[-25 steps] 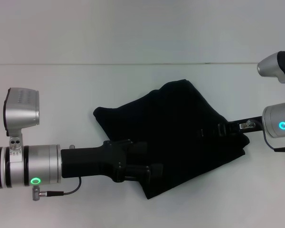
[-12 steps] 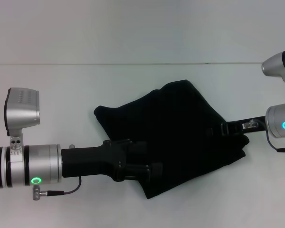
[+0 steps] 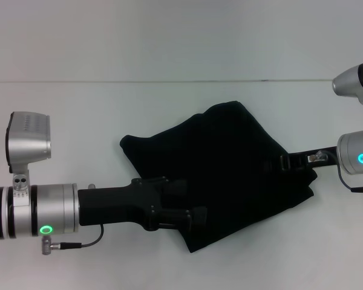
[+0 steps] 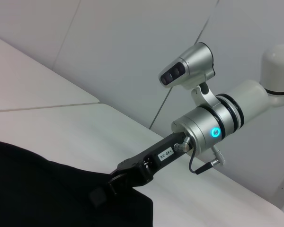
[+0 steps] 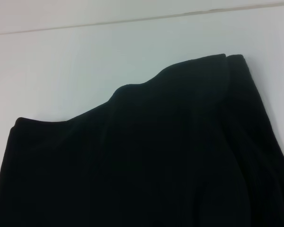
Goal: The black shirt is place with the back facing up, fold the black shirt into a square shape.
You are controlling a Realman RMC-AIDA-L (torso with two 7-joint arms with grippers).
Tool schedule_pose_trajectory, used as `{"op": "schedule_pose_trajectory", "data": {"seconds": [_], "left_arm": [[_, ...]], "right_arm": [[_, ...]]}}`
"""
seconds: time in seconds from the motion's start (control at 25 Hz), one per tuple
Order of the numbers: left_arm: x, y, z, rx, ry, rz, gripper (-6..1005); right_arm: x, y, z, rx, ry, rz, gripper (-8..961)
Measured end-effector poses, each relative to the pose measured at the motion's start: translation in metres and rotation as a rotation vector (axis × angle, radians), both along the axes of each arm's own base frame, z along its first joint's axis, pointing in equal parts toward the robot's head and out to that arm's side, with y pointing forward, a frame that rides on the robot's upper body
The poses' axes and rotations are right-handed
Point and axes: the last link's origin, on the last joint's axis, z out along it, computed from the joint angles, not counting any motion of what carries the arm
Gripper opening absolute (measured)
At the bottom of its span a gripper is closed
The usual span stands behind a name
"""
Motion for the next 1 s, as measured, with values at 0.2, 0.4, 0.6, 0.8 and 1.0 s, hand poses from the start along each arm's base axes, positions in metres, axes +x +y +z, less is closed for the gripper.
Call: {"op": "schedule_pose_trajectory", "data": {"seconds": [0.2, 0.4, 0.6, 0.8, 1.0], "left_arm": [[-0.0001, 0.0003, 0.0004, 0.001, 0.0, 0.001, 892], [0.0002, 0.0006, 0.0006, 0.002, -0.001, 0.0, 890], [0.0004, 0.0009, 0.0008, 0.002, -0.001, 0.0, 888], [0.0006, 0.0007, 0.0003, 0.001, -0.002, 0.001, 886], [0.0006, 0.0008, 0.0001, 0.001, -0.001, 0.001, 884]], "right_arm": [[0.0001, -0.0002, 0.0004, -0.002, -0.001, 0.004, 87], [-0.0019, 0.0005, 0.0005, -0.007, -0.002, 0.015, 89], [-0.0037, 0.002, 0.0019, -0.007, -0.003, 0.022, 205], [-0.0037, 0.0031, 0.0039, -0.005, -0.006, 0.024, 357], [-0.0047, 0.0026, 0.0039, -0.013, -0.002, 0.025, 430]]}}
